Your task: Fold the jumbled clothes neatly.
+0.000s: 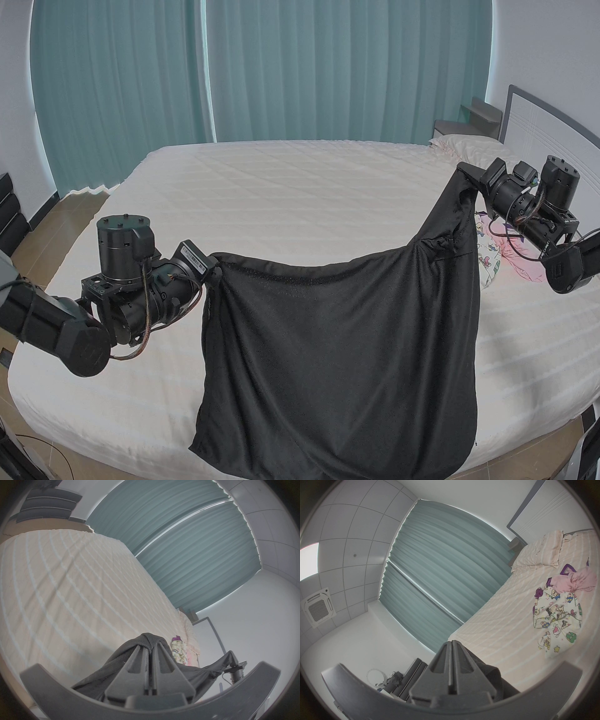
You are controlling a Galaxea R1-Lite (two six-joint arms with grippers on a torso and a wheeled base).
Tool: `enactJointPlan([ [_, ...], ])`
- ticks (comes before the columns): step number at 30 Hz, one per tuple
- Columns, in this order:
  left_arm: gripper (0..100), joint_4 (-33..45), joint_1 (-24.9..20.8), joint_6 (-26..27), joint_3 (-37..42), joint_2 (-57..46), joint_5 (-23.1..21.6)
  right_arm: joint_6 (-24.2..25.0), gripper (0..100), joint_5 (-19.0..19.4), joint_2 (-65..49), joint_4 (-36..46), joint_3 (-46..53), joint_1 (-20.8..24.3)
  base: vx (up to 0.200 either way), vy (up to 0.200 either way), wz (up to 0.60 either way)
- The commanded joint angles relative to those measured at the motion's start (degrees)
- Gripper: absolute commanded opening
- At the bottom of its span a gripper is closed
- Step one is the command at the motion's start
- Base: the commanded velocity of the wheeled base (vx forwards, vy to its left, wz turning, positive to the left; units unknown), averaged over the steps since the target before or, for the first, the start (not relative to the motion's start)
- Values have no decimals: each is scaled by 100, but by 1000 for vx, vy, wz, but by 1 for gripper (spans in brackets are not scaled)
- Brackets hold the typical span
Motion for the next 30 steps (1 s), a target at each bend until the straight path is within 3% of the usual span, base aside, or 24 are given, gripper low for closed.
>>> enactJointPlan([
  [1,0,-29,115,-4,-52,505,6,-33,0,-330,393,7,-344,214,0,0,0],
  [4,0,-29,177,-13,-52,628,6,-77,0,-664,665,24,-660,310,0,0,0],
  [18,0,-38,388,-48,-676,1613,14,-112,0,-849,1553,288,-1372,451,0,0,0],
  [20,0,-38,458,-268,-913,1885,23,-112,0,-849,1790,323,-1566,442,0,0,0],
  [21,0,-38,467,-285,-931,1894,23,-112,100,-849,1799,323,-1574,442,0,0,0],
  [22,100,-38,511,-461,-1071,2087,23,-112,100,-840,2010,429,-1715,425,0,0,0],
  [30,100,-38,810,-426,-1300,2501,67,-315,100,-867,2669,1018,-1812,407,0,0,0],
])
